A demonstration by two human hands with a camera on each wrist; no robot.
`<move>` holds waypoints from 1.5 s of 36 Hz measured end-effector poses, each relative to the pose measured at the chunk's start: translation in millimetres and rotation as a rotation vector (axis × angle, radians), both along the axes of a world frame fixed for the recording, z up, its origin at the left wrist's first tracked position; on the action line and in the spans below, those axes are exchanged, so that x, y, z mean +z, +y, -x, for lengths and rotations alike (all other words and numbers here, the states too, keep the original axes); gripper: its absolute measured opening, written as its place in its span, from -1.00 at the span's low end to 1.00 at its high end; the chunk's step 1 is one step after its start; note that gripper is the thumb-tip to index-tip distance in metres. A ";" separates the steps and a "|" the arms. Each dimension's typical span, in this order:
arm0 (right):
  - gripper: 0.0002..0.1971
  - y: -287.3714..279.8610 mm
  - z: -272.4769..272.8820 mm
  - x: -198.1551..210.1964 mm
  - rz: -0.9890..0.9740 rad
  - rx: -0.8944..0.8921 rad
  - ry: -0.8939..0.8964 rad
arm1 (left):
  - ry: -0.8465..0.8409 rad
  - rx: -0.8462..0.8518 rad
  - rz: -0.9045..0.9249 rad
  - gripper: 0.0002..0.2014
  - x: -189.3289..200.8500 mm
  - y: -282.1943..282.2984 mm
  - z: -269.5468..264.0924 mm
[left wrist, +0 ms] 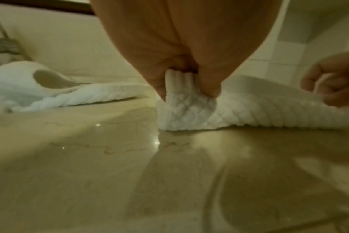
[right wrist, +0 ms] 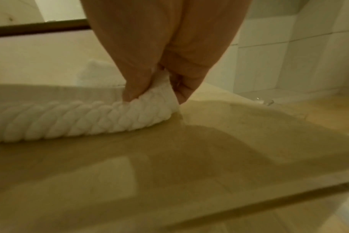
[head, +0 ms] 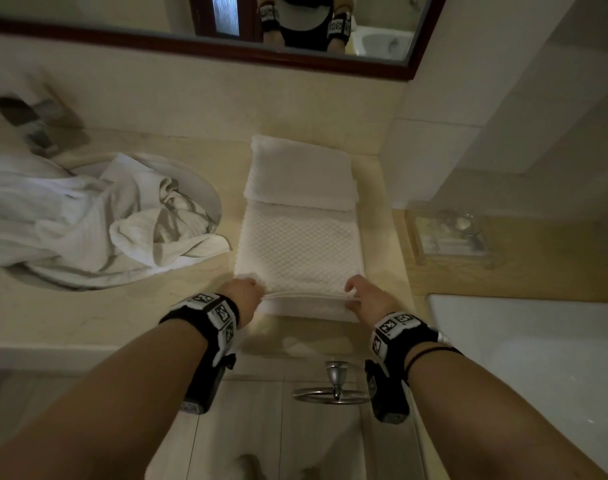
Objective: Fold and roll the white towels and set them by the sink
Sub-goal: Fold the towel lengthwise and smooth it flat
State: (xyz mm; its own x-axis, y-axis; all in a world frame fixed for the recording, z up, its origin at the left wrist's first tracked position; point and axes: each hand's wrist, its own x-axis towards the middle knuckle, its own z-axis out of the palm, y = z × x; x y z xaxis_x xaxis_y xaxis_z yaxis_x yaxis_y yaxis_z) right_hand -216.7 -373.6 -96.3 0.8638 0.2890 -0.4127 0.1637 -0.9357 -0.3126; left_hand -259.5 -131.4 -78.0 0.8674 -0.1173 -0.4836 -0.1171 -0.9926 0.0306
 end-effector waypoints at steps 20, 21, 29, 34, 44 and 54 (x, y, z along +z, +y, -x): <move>-0.57 21.8 19.4 3.9 0.116 0.451 -0.153 | -0.164 -0.146 -0.075 -0.78 -10.6 -9.5 -4.4; -0.58 23.5 17.5 5.4 0.134 0.448 -0.146 | -0.142 -0.135 -0.072 -0.77 -11.3 -11.2 -3.7; -0.67 37.7 -6.2 18.2 0.162 0.264 -0.028 | -0.096 -0.180 -0.081 -0.36 -7.2 -3.4 14.1; -0.68 38.7 -12.3 25.4 0.172 0.219 0.069 | -0.188 -0.099 -0.131 -0.58 -0.8 -12.5 3.9; -0.71 52.4 -3.7 4.6 0.222 0.325 -0.232 | -0.257 0.073 0.081 -0.48 -10.8 -16.0 -3.0; -0.50 34.4 -1.4 -0.4 0.141 0.415 -0.181 | -0.247 0.119 -0.068 -0.54 -10.4 -18.2 -19.0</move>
